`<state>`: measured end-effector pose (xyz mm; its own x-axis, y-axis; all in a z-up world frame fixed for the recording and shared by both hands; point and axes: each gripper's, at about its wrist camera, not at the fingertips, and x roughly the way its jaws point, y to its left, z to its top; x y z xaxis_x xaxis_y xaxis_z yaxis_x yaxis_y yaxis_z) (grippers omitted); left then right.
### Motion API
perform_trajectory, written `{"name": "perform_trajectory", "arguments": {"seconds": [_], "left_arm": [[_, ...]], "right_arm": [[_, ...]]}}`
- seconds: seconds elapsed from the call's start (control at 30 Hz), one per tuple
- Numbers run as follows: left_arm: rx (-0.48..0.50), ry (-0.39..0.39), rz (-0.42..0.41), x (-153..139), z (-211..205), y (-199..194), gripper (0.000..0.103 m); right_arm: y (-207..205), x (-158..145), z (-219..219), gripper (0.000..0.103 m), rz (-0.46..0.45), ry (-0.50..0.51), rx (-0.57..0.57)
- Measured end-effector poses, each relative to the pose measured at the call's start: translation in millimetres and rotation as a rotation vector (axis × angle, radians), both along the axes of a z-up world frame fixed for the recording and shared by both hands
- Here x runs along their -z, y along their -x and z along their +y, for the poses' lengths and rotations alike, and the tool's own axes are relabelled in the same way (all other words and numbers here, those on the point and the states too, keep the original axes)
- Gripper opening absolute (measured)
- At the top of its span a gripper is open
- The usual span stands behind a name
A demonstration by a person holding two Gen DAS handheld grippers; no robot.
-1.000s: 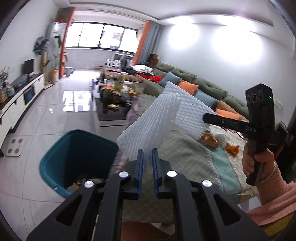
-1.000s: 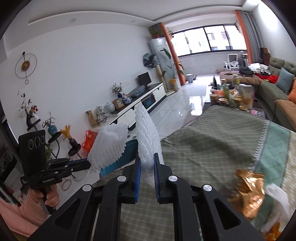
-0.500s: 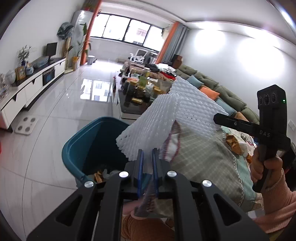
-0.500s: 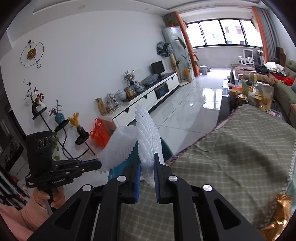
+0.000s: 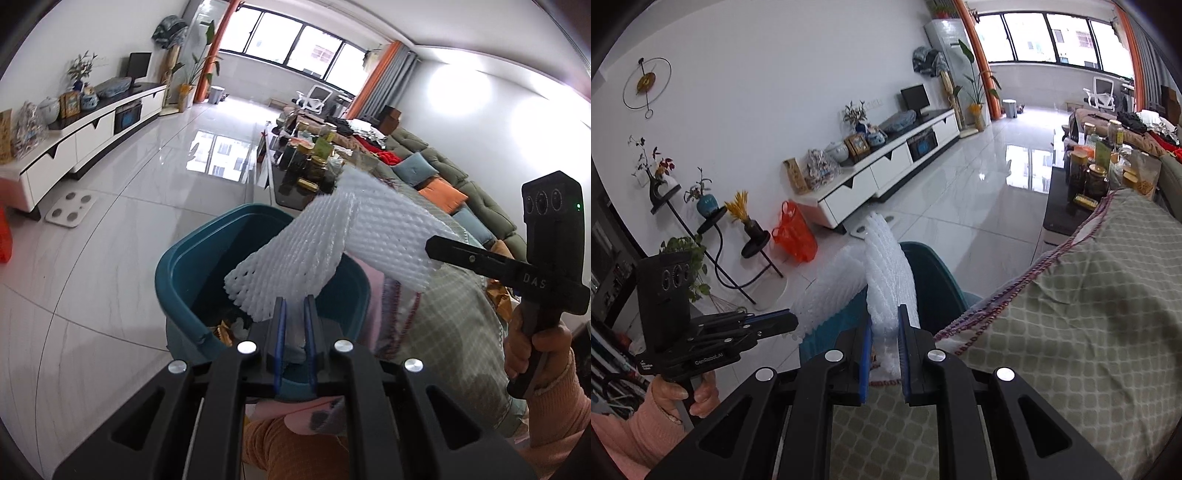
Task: Collect trash
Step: 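Open both grippers to release the foam nets into the bin, then move both tools back over the bed toward the remaining trash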
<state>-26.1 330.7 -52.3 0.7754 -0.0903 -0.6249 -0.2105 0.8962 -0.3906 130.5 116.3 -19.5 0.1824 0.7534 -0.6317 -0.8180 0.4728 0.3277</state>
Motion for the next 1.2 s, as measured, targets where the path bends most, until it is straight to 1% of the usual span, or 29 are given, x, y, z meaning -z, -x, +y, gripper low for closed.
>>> {"name": "perform_trajectory", "arguments": {"seconds": [0.27, 0.47, 0.5, 0.53, 0.57, 0.6, 0.63, 0.67, 0.7, 0.77, 0.9, 0.97, 1.03, 1.1, 1.2], "left_arm": [[-0.019, 0.024, 0.029, 10, 3, -14, 0.012], [-0.044, 0.046, 0.051, 18, 3, -24, 0.014], [-0.047, 0.049, 0.054, 18, 2, -27, 0.018], [-0.051, 0.054, 0.058, 19, 3, -29, 0.023], [-0.055, 0.058, 0.060, 21, 5, -30, 0.025], [-0.061, 0.065, 0.062, 24, 7, -31, 0.028], [-0.064, 0.071, 0.065, 25, 7, -32, 0.030], [-0.070, 0.076, 0.068, 26, 8, -32, 0.032], [-0.075, 0.087, 0.065, 27, 9, -33, 0.034], [-0.079, 0.096, 0.061, 29, 9, -32, 0.034], [-0.080, 0.093, 0.049, 28, 7, -29, 0.034], [-0.073, 0.085, 0.037, 26, 4, -26, 0.036], [-0.063, 0.073, 0.023, 22, -2, -22, 0.041], [-0.048, 0.052, 0.008, 16, -9, -20, 0.042], [-0.017, 0.021, -0.022, 5, -21, -20, 0.046]], "right_arm": [[-8, 11, 28, 0.014, 0.021, 0.052, -0.008], [-11, 17, 44, 0.019, 0.043, 0.078, -0.008], [-12, 18, 48, 0.022, 0.046, 0.086, -0.004], [-14, 20, 47, 0.031, 0.048, 0.086, -0.003], [-14, 20, 49, 0.035, 0.049, 0.088, 0.000], [-15, 20, 50, 0.043, 0.049, 0.088, 0.004], [-15, 21, 51, 0.055, 0.053, 0.086, 0.010], [-16, 21, 51, 0.060, 0.056, 0.083, 0.014], [-16, 21, 50, 0.061, 0.058, 0.077, 0.019], [-16, 21, 50, 0.061, 0.062, 0.072, 0.017], [-15, 21, 42, 0.061, 0.070, 0.054, 0.009], [-14, 19, 38, 0.061, 0.079, 0.041, 0.012], [-13, 18, 32, 0.061, 0.081, 0.028, 0.014], [-10, 15, 25, 0.061, 0.082, 0.016, 0.015], [-5, 9, 12, 0.061, 0.066, -0.005, 0.022]]}}
